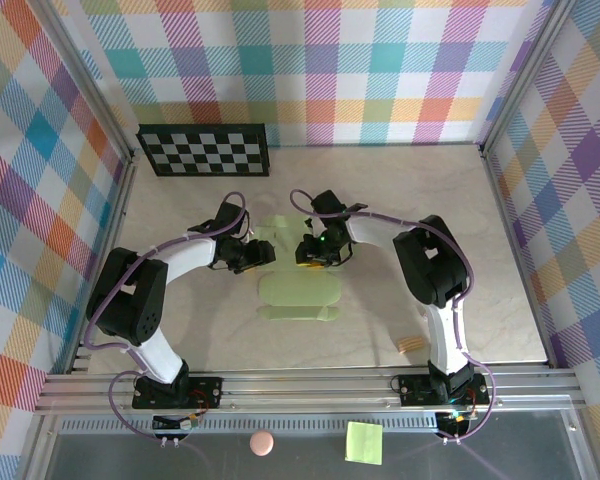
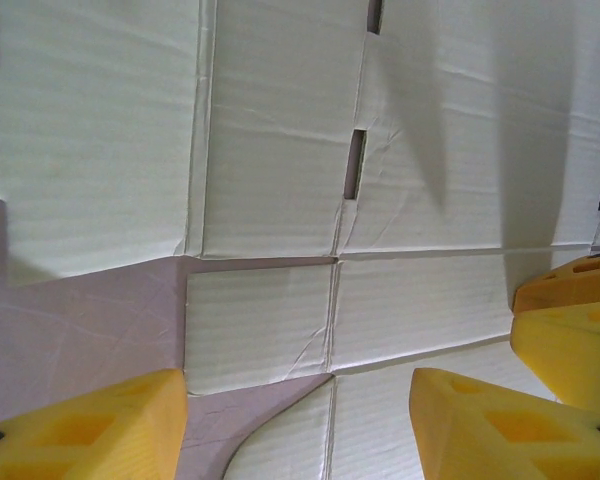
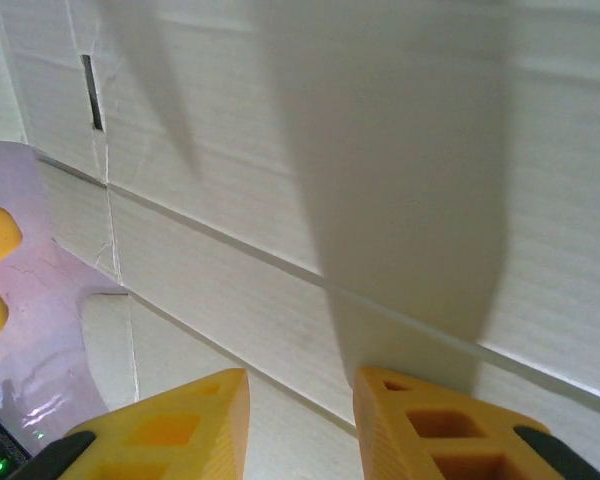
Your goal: Fold the paper box
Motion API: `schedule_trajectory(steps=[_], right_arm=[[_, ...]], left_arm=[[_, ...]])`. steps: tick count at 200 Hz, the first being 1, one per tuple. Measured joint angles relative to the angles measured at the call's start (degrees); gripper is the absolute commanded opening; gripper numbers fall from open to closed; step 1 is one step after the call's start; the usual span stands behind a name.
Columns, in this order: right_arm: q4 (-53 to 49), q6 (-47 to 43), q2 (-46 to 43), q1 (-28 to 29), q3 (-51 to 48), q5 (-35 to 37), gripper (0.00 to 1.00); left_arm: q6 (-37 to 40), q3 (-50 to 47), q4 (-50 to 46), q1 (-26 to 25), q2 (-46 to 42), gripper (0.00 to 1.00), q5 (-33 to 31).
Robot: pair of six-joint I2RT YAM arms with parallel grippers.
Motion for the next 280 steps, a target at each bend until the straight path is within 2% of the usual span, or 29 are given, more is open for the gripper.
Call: schedule_trajectory(steps=[93, 178, 280], right_arm=[[0.0, -0.6, 0.0, 0.0, 0.0, 0.0, 0.35], [0.0, -0.8, 0.0, 0.0, -0.1, 0.1, 0.35], [0.4, -0.8, -0.1, 0.0, -0.3, 0.2, 0.35]], left_arm=[[1.6, 2.6, -2.4, 0.0, 3.1, 0.61, -1.1], [2.0, 3.2, -2.4, -0.4, 4.0, 0.56, -0.3], [2.2, 3.1, -2.5, -0.9, 4.0, 0.61, -1.0]])
